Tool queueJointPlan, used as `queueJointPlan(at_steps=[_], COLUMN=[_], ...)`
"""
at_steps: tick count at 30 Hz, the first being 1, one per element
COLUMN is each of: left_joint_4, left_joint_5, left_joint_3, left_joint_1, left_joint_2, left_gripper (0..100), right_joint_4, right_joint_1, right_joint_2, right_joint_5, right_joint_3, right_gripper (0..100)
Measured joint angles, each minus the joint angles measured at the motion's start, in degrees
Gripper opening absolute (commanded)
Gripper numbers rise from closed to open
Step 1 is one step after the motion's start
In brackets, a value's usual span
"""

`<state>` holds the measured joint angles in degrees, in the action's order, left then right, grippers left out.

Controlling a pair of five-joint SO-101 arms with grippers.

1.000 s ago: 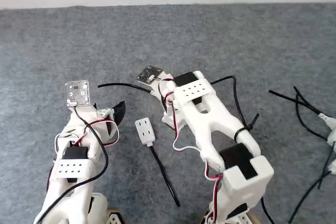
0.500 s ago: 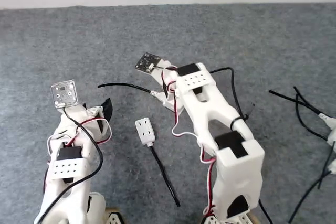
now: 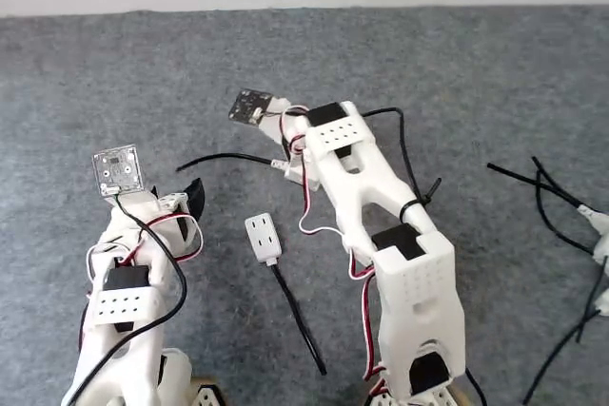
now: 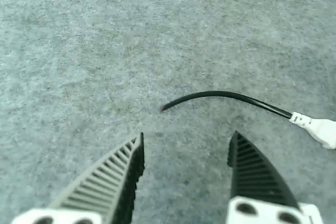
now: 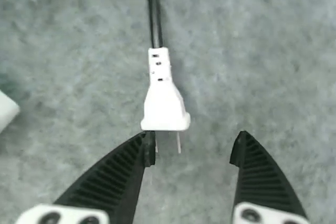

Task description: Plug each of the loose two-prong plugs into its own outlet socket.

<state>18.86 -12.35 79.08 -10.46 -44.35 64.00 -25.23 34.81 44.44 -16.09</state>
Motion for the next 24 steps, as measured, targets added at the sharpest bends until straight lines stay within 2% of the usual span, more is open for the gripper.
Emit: queueJointPlan(at_steps=[9, 11, 13, 16, 18, 24], left_joint_4=[0.0, 0.0, 0.0, 0.0, 0.0, 0.0], left_joint_5=[0.0, 0.0, 0.0, 0.0, 0.0, 0.0], left_joint_3=[0.0, 0.0, 0.0, 0.0, 0.0, 0.0], left_joint_1=[0.0, 0.0, 0.0, 0.0, 0.0, 0.0], left_joint_2=[0.0, 0.0, 0.0, 0.0, 0.0, 0.0], left_gripper=[25, 25, 25, 25, 25, 25], right_joint_4=[0.0, 0.09, 0.09, 0.0, -0.18, 6.24], right_joint_1=[-2.2, -2.11, -2.11, -1.76, -1.67, -1.67], right_joint_2=[4.48, 5.54, 5.89, 5.89, 5.89, 5.01], right_joint_5=[8.26, 9.14, 9.41, 9.49, 9.41, 9.32], right_joint_3=[-1.23, -2.11, -2.55, -3.16, -3.6, -4.04], right_gripper=[22.6, 14.3, 0.8, 4.1, 0.4, 0.9])
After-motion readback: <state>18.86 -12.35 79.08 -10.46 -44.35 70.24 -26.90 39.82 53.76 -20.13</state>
